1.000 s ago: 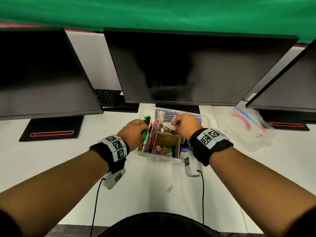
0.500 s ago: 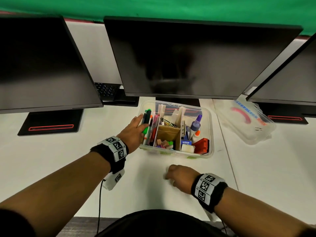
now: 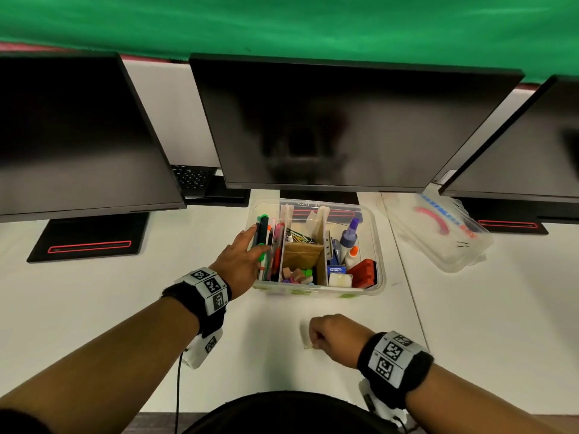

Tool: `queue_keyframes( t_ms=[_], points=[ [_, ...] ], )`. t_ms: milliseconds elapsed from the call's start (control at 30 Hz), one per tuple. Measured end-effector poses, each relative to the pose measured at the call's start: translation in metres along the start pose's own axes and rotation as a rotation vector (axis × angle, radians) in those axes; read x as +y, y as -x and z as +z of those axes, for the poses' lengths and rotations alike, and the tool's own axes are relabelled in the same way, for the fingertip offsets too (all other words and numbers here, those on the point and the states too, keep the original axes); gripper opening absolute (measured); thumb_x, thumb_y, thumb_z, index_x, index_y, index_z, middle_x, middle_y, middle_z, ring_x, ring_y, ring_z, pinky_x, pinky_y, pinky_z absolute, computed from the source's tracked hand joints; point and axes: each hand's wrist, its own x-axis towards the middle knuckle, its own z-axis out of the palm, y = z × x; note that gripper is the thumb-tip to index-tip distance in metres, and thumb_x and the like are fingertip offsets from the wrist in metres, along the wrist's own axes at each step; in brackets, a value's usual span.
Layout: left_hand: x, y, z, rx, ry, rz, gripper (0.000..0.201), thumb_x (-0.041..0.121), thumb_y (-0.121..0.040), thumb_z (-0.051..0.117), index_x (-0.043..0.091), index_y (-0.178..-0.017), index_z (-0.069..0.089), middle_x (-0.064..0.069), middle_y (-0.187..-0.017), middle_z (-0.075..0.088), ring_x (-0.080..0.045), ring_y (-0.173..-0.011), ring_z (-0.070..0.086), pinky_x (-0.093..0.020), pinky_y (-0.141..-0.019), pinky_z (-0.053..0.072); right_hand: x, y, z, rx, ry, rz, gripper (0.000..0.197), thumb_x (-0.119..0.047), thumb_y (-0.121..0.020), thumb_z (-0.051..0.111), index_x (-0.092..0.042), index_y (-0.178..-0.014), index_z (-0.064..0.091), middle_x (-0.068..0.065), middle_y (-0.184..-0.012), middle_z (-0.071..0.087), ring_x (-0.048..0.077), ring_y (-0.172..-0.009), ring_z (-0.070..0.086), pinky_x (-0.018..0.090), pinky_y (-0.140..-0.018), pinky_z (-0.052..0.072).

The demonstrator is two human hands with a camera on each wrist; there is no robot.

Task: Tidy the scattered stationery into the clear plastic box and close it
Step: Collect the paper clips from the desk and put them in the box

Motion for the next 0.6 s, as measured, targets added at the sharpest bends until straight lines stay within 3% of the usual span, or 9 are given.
queue_keyframes(
  t_ms=[167, 367, 433, 500, 600],
  points=[
    [-0.004, -0.003, 0.004, 0.004, 0.015, 0.005, 0.049, 0.007, -0.091, 0.048, 0.022, -0.138, 0.044, -0.011, -0.159, 0.005, -0.036, -0.145, 0.016, -0.048, -0.114, 0.032, -0.033, 0.021, -0.067, 0.245, -0.190, -0.080, 0.009, -0.012, -0.092, 0.054, -0.010, -0.095, 0.062, -0.009, -0.078, 0.057, 0.008, -0.069, 0.057, 0.020, -0.068, 0.049],
    [-0.003, -0.002, 0.003, -0.005, 0.073, -0.018, 0.052, 0.008, -0.091, 0.049, 0.021, -0.141, 0.040, -0.010, -0.158, 0.006, -0.035, -0.144, 0.019, -0.048, -0.113, 0.034, -0.023, -0.019, -0.122, 0.621, -0.272, 0.045, 0.010, -0.007, -0.090, 0.054, -0.012, -0.085, 0.061, -0.004, -0.076, 0.058, 0.001, -0.066, 0.051, 0.009, -0.059, 0.038],
    [-0.002, -0.001, 0.002, -0.014, 0.024, -0.027, 0.052, 0.009, -0.091, 0.047, 0.021, -0.141, 0.040, -0.010, -0.158, 0.006, -0.036, -0.144, 0.019, -0.048, -0.113, 0.033, -0.017, -0.036, -0.131, 0.637, -0.266, 0.091, 0.010, -0.005, -0.090, 0.052, -0.009, -0.090, 0.062, 0.000, -0.079, 0.060, 0.007, -0.067, 0.054, 0.010, -0.060, 0.040],
    [0.001, 0.000, 0.000, -0.012, 0.045, -0.039, 0.052, 0.009, -0.092, 0.047, 0.020, -0.142, 0.039, -0.011, -0.158, 0.006, -0.036, -0.144, 0.019, -0.048, -0.114, 0.032, -0.011, -0.046, -0.137, 0.628, -0.265, 0.132, 0.017, -0.005, -0.091, 0.050, -0.009, -0.103, 0.062, 0.006, -0.090, 0.065, 0.015, -0.079, 0.059, 0.018, -0.070, 0.047],
    [0.001, 0.001, 0.000, -0.026, -0.009, -0.037, 0.052, 0.012, -0.093, 0.045, 0.023, -0.143, 0.038, -0.009, -0.159, 0.004, -0.033, -0.145, 0.015, -0.047, -0.117, 0.026, 0.006, -0.044, -0.146, 0.623, -0.342, 0.157, 0.023, -0.003, -0.091, 0.050, -0.011, -0.109, 0.062, 0.006, -0.089, 0.065, 0.017, -0.077, 0.058, 0.024, -0.067, 0.051]
  ],
)
